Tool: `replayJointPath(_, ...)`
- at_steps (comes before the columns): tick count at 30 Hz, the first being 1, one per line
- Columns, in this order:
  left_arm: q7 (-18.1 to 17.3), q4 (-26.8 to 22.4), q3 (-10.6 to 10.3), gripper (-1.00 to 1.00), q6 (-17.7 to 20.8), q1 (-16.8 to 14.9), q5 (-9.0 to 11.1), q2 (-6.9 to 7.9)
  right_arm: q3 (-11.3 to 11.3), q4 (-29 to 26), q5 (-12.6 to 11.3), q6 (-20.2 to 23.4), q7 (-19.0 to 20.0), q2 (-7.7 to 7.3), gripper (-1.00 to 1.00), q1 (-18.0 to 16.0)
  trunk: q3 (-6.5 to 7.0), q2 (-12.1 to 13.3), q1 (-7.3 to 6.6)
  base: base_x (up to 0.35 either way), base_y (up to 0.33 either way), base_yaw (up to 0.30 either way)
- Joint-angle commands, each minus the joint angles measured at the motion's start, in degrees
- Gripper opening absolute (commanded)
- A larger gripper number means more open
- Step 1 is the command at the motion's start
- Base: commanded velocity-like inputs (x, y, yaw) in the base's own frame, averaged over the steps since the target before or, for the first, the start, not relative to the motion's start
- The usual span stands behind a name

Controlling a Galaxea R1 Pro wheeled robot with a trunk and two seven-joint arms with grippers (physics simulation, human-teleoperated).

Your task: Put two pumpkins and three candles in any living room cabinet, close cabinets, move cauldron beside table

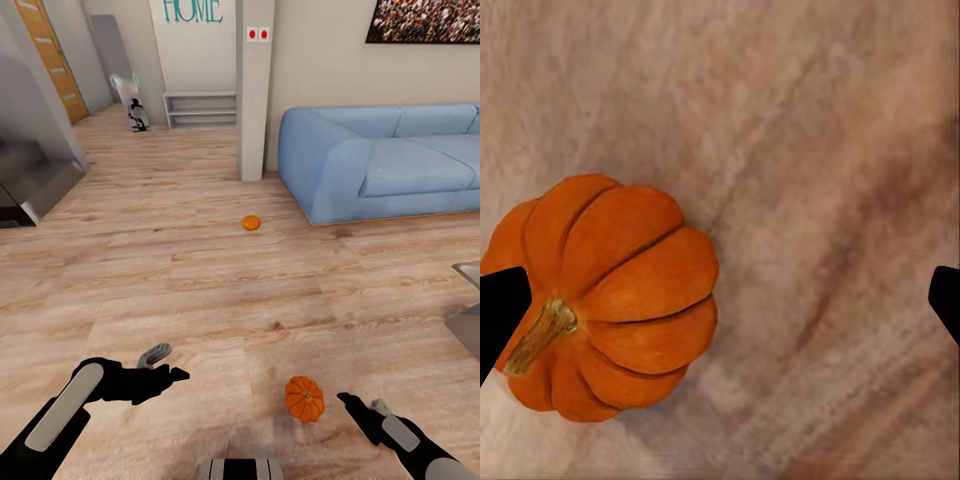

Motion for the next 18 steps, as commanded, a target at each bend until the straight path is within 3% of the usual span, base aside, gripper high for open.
replayJointPath(1, 0.6, -0.1, -0.1, 1.00, 0.0, 0.0, 0.6, 0.05, 0.2, 0.0, -0.1, 0.2, 0.0, -0.04, 1.00, 0.0, -0.27, 0.0, 0.01, 0.000, 0.000, 0.000)
replayJointPath(8, 0.6, -0.1, 0.1, 1.00, 0.0, 0.0, 0.6, 0.07, 0.3, -0.6, 0.5, 3.6, 0.4, 0.00, 1.00, 0.0, -1.82, -0.1, 0.19, 0.000, 0.000, 0.000)
replayJointPath(18, 0.6, -0.1, 0.4, 1.00, 0.0, 0.0, 0.6, 0.02, 0.8, -0.8, 1.0, 4.1, 4.3, -0.03, 1.00, 0.0, -1.82, -0.1, 0.19, 0.000, 0.000, 0.000)
